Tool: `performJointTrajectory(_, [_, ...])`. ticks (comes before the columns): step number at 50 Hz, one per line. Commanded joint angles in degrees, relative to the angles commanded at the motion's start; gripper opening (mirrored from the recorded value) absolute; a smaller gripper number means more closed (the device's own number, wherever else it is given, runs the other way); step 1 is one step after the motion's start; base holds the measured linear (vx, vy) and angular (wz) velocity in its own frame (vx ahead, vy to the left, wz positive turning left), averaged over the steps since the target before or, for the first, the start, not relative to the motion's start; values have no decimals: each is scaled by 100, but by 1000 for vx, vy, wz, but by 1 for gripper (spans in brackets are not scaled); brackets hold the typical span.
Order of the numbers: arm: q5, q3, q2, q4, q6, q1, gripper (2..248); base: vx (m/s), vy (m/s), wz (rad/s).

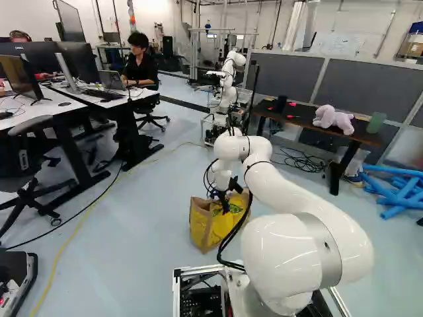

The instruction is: Pick up the bag on the ground and place it on the table

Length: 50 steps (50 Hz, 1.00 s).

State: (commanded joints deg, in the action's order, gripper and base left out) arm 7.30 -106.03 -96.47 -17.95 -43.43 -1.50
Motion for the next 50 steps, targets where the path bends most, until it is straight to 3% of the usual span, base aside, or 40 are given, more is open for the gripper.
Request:
performJointTrajectory(2, [0, -3, -3, 0, 0, 0, 228, 0, 0, 0])
performJointTrajectory(3, [0, -4, -4, 0, 0, 0, 189, 0, 0, 0])
performJointTrajectory(8, [0, -6, -5, 0, 0, 0, 189, 0, 0, 0])
performJointTrajectory(9, [0, -6, -5, 0, 0, 0, 152, 0, 0, 0])
performJointTrajectory(13, [0, -6, -5, 0, 0, 0, 152, 0, 0, 0])
performJointTrajectory(14, [0, -6, -5, 0, 0, 0, 114, 0, 0, 0])
performJointTrajectory(18, [0, -6, -5, 0, 0, 0, 114, 0, 0, 0])
performJointTrajectory(19, [0, -6, -5, 0, 0, 0, 77, 0, 0, 0])
performJointTrajectory(23, [0, -6, -5, 0, 0, 0, 77, 0, 0, 0])
performJointTrajectory(24, [0, -6, -5, 0, 0, 0, 41, 0, 0, 0])
performJointTrajectory(29, [0, 31, 30, 0, 0, 0, 41, 0, 0, 0])
performJointTrajectory(30, [0, 47, 45, 0, 0, 0, 21, 0, 0, 0])
performJointTrajectory(50, [0, 601, 508, 0, 0, -2, 21, 0, 0, 0])
